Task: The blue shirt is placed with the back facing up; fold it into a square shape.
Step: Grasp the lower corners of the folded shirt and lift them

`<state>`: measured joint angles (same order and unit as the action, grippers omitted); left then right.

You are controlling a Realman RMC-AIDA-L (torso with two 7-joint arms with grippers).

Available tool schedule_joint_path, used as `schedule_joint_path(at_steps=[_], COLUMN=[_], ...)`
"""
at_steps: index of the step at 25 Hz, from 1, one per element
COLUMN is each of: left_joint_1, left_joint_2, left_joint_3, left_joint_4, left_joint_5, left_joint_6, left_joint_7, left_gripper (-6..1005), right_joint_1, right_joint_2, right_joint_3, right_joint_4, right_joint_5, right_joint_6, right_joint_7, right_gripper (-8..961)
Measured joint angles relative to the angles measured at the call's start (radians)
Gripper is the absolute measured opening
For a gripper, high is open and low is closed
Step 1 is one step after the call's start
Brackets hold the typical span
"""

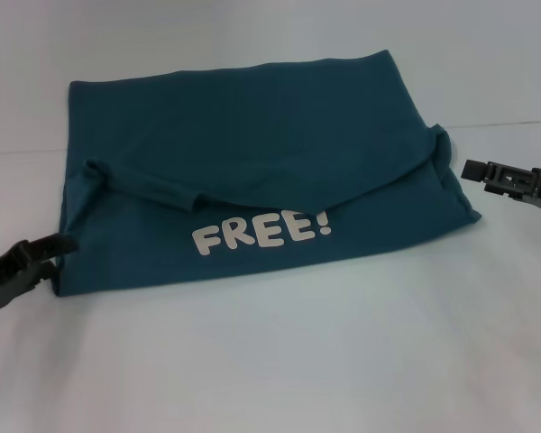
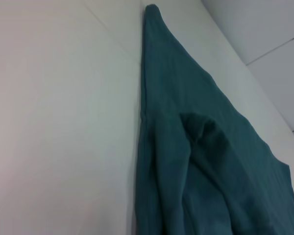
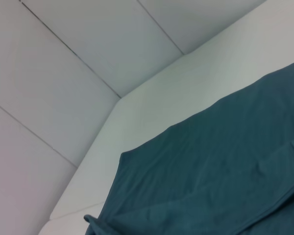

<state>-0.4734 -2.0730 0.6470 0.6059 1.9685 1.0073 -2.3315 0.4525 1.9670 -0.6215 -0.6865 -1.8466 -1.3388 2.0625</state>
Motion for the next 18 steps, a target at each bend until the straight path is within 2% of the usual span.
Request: schedule_joint_path(at_steps=[11, 17, 18], left_joint_1=[-0.010, -0.013, -0.009], left_joint_2=[-0.019, -0.022, -0.028], left_joint_3=[0.011, 0.011, 0.010], left_joint_4=[-0.017, -0.012, 0.005], left_joint_5=[0.037, 0.045, 0.045], left_joint_6=[-0.002, -0.012, -0.012], left_joint_7=[0.011, 0.006, 0.007], left_gripper=[600, 601, 601], right_joint_1=[-0.006, -0.001, -0.001], right_joint_2=[0.001, 0.001, 0.001], right_joint_3=[0.026, 0.026, 0.026], right_joint_4=[0.008, 0.012, 0.012], right_joint_5=[0.000, -0.002, -0.003], right_joint_6=[-0.001, -0.001, -0.002], right_joint_7=[-0.001, -0.001, -0.001], right_gripper=[852, 854, 854])
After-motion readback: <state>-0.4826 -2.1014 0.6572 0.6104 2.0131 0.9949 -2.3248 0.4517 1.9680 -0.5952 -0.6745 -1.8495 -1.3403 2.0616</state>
